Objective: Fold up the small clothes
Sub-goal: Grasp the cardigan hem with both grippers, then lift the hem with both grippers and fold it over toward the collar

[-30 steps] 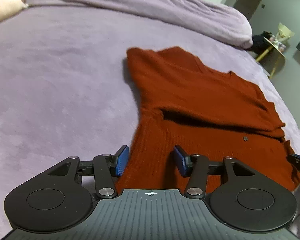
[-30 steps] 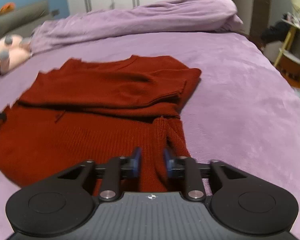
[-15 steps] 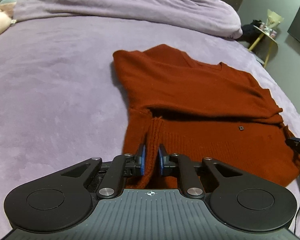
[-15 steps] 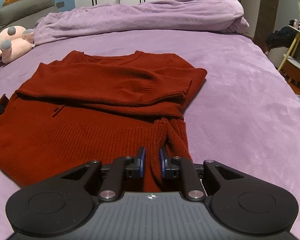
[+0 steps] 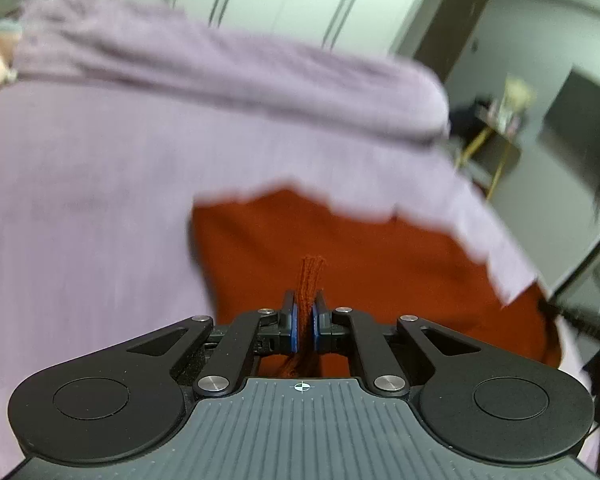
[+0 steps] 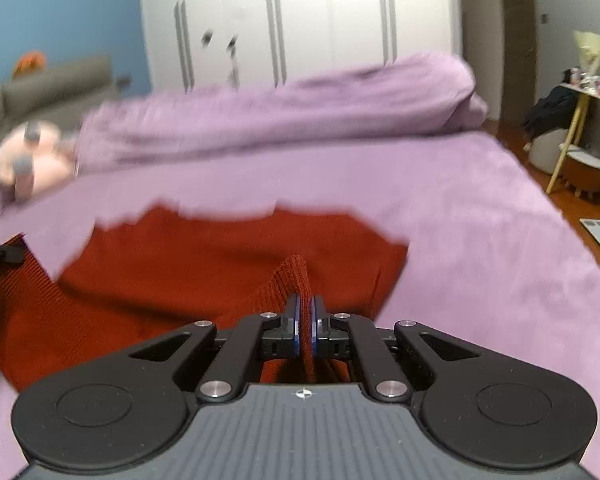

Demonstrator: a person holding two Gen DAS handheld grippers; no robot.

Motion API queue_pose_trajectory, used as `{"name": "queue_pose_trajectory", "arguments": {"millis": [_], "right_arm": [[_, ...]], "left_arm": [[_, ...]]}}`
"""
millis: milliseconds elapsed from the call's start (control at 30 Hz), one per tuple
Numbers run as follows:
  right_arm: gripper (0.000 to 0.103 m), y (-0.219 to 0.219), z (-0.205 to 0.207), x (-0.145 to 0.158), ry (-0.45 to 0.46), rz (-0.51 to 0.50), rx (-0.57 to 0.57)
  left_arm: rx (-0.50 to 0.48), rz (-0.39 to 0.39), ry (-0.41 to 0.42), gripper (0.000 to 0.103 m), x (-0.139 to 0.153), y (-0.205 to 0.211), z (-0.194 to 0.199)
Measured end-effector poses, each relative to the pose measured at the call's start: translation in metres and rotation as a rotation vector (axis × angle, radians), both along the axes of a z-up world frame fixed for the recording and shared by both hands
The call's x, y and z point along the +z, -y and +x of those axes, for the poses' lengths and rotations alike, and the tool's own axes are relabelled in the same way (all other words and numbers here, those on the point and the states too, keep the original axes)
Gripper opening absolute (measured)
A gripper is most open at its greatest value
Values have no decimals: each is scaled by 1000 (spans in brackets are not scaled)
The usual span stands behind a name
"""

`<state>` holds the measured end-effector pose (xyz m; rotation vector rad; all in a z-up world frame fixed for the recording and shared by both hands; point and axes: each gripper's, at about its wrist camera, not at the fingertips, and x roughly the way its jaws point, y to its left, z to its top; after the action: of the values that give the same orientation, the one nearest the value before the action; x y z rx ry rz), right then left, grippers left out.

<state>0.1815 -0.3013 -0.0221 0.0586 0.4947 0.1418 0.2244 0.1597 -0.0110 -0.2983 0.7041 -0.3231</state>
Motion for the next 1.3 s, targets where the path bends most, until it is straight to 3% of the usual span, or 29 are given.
{"name": "queue_pose_trajectory", "arguments": {"millis": [133, 300, 367, 467, 567, 633, 700, 800, 933, 1067, 1167, 1233, 1300], "right_arm": [[4, 7, 35, -3, 6, 13, -101], [5, 5, 71, -35, -117, -3, -100], [6, 3, 76, -44, -152, -22, -70], [10, 4, 74, -50, -165, -1, -20], [10, -1, 77, -55, -174, -45, -12], [10, -5, 78, -56, -178, -78, -15], [5, -10, 75, -55, -169, -103, -19], [4, -13, 70, -42, -123, -123, -27], [4, -9, 82, -9, -11, -107, -88], [4, -10, 121, 9, 54, -133, -206], [4, -16, 151, 2, 49, -169, -233], [5, -20, 166, -10, 13, -191, -258], [10, -20, 171, -21, -10, -195, -315]], "left_arm": [[106, 7, 43, 9, 7, -5, 34], [114, 28, -117, 11, -45, 2, 70], [98, 70, -156, 18, -61, 7, 70], [79, 56, -169, 36, -74, 1, 64], [68, 55, -184, 36, -79, -3, 60], [57, 56, -175, 34, -79, -1, 60], [60, 75, -169, 16, -77, 1, 63], [69, 86, -126, 9, -61, 3, 59], [79, 75, 10, 9, -15, 4, 67], [156, 132, 118, 9, 14, 17, 104], [214, 200, 105, 13, 4, 31, 136], [260, 276, 35, 22, -14, 41, 155], [261, 299, -39, 25, -28, 44, 160]]}}
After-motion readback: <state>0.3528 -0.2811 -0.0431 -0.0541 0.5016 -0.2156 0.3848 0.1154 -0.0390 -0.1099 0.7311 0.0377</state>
